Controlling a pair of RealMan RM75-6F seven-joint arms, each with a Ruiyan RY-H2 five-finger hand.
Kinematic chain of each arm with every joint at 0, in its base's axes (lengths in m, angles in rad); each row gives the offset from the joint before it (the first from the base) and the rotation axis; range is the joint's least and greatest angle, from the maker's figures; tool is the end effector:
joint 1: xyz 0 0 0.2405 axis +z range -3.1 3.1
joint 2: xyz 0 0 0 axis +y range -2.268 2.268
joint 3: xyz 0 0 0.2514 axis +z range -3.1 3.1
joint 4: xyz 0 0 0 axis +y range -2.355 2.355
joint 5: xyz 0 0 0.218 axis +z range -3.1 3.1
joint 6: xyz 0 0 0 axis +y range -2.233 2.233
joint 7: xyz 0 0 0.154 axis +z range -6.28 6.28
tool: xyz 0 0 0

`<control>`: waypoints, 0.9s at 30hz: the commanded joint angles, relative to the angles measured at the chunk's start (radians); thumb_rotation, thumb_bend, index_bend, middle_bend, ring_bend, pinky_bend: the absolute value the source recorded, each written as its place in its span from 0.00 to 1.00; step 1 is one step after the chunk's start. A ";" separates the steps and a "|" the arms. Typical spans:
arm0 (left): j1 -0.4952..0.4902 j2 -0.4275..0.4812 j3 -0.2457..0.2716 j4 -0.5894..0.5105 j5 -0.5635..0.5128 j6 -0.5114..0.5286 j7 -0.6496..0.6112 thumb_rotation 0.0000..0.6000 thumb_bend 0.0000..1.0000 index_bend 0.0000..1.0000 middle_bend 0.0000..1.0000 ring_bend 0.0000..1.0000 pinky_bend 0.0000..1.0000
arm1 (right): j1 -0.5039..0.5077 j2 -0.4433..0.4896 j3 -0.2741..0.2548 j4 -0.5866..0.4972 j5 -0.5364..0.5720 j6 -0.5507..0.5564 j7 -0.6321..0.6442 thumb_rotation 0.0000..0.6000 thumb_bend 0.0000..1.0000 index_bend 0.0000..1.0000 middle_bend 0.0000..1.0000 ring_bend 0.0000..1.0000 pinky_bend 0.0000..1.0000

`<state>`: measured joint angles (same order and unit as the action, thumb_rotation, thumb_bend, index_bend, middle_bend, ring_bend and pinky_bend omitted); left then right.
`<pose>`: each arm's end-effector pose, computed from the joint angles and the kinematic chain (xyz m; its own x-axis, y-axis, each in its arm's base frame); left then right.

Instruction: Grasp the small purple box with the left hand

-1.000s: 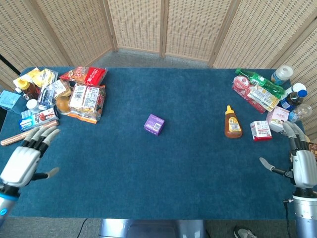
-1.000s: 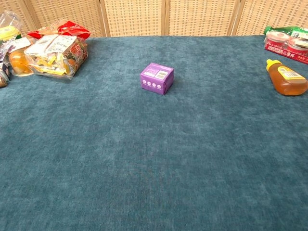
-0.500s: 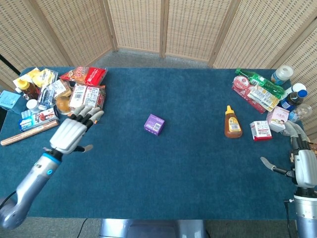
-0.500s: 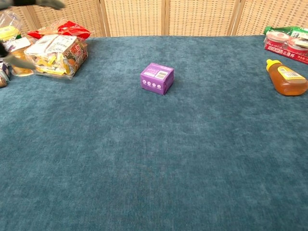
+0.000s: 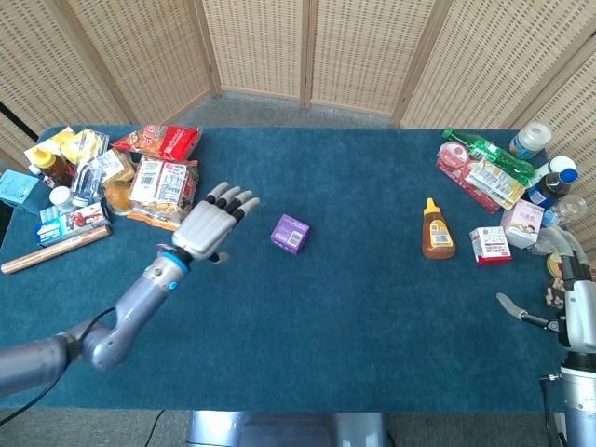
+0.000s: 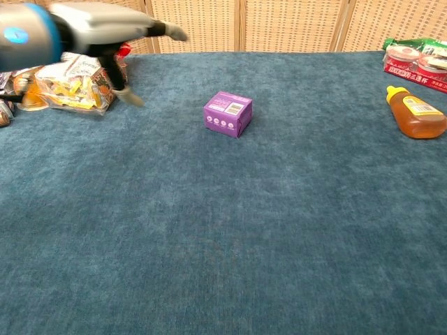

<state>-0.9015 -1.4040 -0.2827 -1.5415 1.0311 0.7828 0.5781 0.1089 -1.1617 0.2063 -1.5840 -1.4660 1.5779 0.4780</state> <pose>-0.0820 0.3941 0.0106 0.6583 0.1276 0.7419 0.6803 -0.5229 -0.5137 -0.2919 -0.2274 0.1796 -0.1158 0.2226 0.9680 -0.9889 -0.1170 -0.0914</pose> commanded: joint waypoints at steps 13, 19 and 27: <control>-0.352 -0.314 0.026 0.331 -0.423 -0.079 0.270 1.00 0.17 0.00 0.00 0.00 0.00 | -0.019 0.047 0.019 -0.016 0.024 0.000 0.112 1.00 0.04 0.00 0.00 0.00 0.00; -0.419 -0.363 0.035 0.409 -0.541 -0.108 0.285 1.00 0.17 0.01 0.00 0.00 0.08 | -0.021 0.054 0.026 -0.015 0.035 -0.003 0.136 1.00 0.04 0.00 0.00 0.00 0.00; -0.454 -0.382 0.060 0.421 -0.586 -0.053 0.300 1.00 0.17 0.64 0.70 0.67 0.82 | -0.026 0.061 0.029 -0.015 0.034 0.001 0.159 1.00 0.05 0.00 0.00 0.00 0.00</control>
<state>-1.3506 -1.7862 -0.2307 -1.1151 0.4526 0.7191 0.8706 0.0829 -1.1013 0.2360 -1.5988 -1.4309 1.5782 0.6371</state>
